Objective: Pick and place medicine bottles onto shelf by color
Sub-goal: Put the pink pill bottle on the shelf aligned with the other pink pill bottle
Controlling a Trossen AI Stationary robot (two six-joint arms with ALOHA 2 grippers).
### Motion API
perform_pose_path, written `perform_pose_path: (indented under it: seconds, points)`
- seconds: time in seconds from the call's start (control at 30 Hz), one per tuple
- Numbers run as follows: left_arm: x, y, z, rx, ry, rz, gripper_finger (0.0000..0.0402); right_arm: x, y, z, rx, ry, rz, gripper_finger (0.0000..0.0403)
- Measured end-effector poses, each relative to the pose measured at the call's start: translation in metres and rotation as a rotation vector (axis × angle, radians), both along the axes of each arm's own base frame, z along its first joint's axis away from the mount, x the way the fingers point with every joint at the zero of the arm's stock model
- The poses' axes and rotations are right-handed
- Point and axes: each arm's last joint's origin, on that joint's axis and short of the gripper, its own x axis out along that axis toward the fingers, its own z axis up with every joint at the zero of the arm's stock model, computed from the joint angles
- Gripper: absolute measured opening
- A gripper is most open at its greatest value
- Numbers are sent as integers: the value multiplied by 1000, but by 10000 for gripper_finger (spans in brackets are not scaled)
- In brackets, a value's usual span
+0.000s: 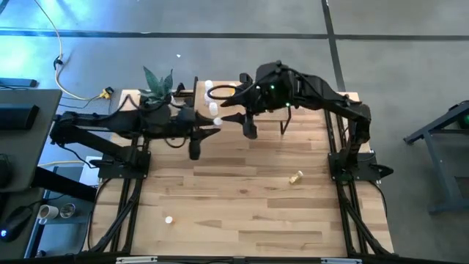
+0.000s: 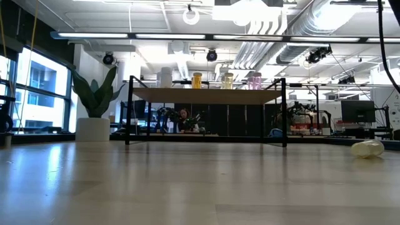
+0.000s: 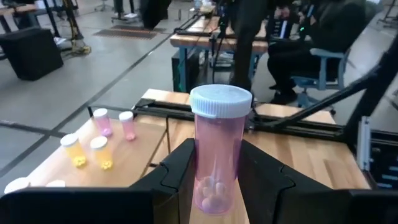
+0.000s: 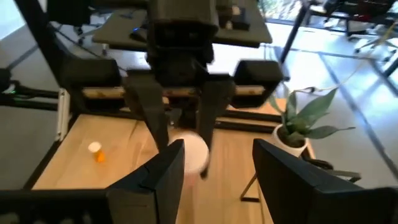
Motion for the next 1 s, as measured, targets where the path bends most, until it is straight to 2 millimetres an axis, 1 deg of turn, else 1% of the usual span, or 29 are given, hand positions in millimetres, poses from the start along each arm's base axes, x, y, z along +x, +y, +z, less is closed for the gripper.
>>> perform_pose_path:
  seconds: [0.23,0.4,0.6,1.0]
  points:
    - [22,12,-9,-3,-14,27,95,-4,-10,-5,31,50,59,181]
    - [31,17,-11,0,-45,39,95,-7,-16,-9,45,99,48,181]
    - [36,20,-11,7,-69,43,95,-9,-22,-11,44,123,35,181]
    - [36,20,-8,62,-81,36,95,-10,-22,-12,64,139,46,181]
